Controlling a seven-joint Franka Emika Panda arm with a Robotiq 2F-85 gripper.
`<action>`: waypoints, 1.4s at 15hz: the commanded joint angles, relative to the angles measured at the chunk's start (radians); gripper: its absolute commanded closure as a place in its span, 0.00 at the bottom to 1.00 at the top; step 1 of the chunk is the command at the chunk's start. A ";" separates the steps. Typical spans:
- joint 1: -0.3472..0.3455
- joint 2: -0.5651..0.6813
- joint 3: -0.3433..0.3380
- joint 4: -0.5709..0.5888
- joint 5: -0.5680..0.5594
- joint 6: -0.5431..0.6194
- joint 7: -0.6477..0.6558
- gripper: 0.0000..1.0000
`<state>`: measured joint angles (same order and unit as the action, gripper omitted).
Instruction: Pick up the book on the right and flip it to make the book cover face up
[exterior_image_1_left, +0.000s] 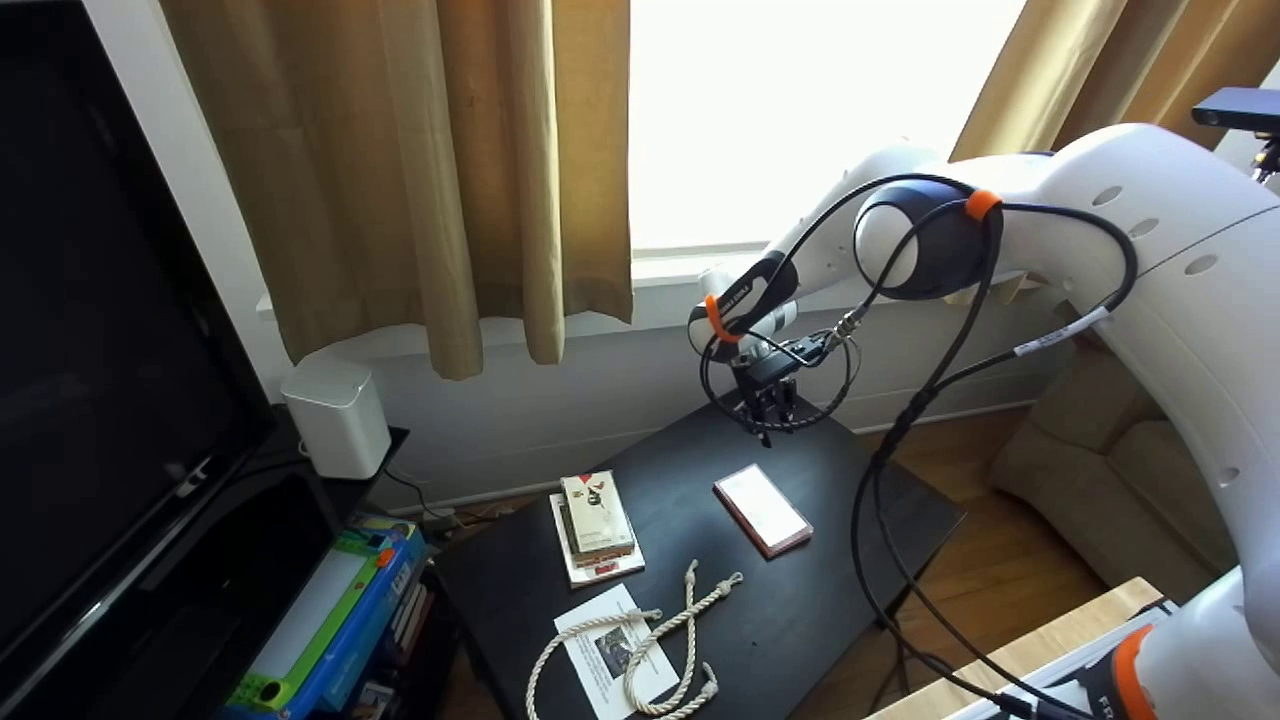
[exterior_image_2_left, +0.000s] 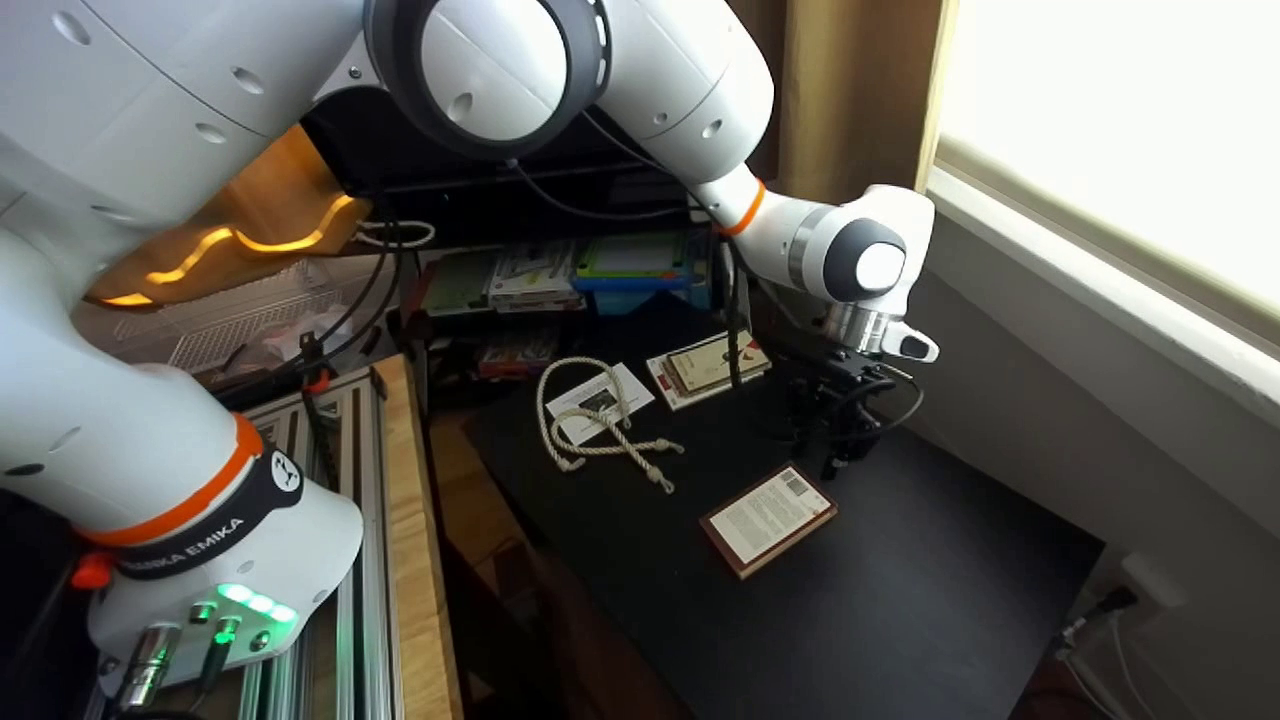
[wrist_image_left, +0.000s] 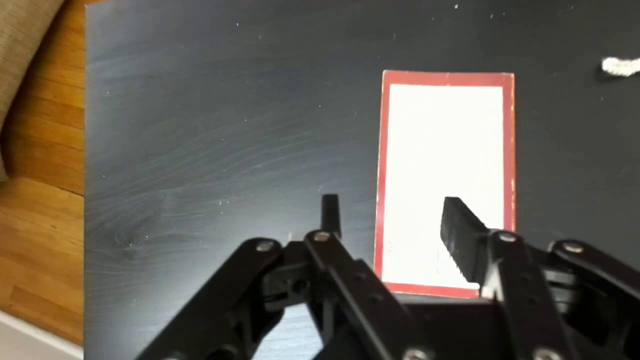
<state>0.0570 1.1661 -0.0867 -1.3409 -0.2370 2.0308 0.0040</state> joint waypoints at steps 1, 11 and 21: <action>-0.086 0.044 0.045 -0.028 0.069 0.195 -0.026 0.15; -0.368 0.175 0.274 -0.044 0.291 0.523 -0.359 0.00; -0.451 0.284 0.320 0.039 0.337 0.431 -0.487 0.00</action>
<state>-0.3716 1.3928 0.2085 -1.3661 0.0708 2.5034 -0.4426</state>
